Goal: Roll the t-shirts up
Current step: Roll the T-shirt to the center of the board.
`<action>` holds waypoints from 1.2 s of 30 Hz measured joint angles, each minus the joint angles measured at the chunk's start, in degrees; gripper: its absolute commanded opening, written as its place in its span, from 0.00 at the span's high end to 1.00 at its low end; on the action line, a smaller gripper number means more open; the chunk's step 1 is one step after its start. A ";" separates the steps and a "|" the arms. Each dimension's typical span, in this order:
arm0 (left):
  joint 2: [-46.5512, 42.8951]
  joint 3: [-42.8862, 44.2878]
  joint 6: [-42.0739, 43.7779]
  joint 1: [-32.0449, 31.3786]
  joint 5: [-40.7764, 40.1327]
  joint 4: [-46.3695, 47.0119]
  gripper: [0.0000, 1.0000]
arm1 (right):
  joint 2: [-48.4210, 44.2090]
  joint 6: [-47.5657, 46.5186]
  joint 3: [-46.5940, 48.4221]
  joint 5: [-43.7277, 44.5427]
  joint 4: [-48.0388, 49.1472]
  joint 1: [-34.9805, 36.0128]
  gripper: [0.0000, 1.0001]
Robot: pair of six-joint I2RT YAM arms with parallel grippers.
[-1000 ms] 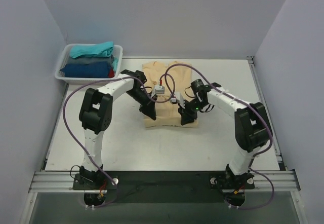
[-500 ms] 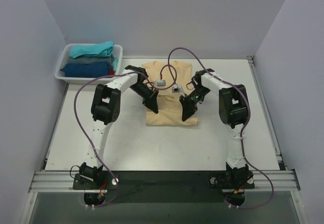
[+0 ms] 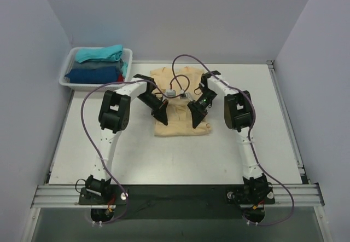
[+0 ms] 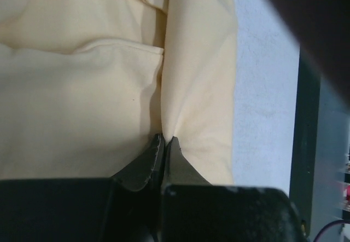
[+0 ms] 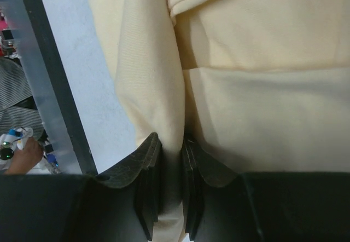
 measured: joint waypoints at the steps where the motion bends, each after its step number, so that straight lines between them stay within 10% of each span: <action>1: -0.72 -1.51 -0.24 0.37 0.17 0.24 1.00 | 0.87 -0.37 1.11 -0.42 -0.31 0.15 0.80; 16: -15.28 -19.23 -7.32 1.46 1.68 7.17 1.00 | -2.10 -5.79 -0.15 -8.33 -1.25 -0.37 0.81; 36: -9.64 -12.72 -13.07 0.92 -5.95 11.30 1.00 | 4.13 5.92 -1.60 -12.02 -0.33 -3.19 0.81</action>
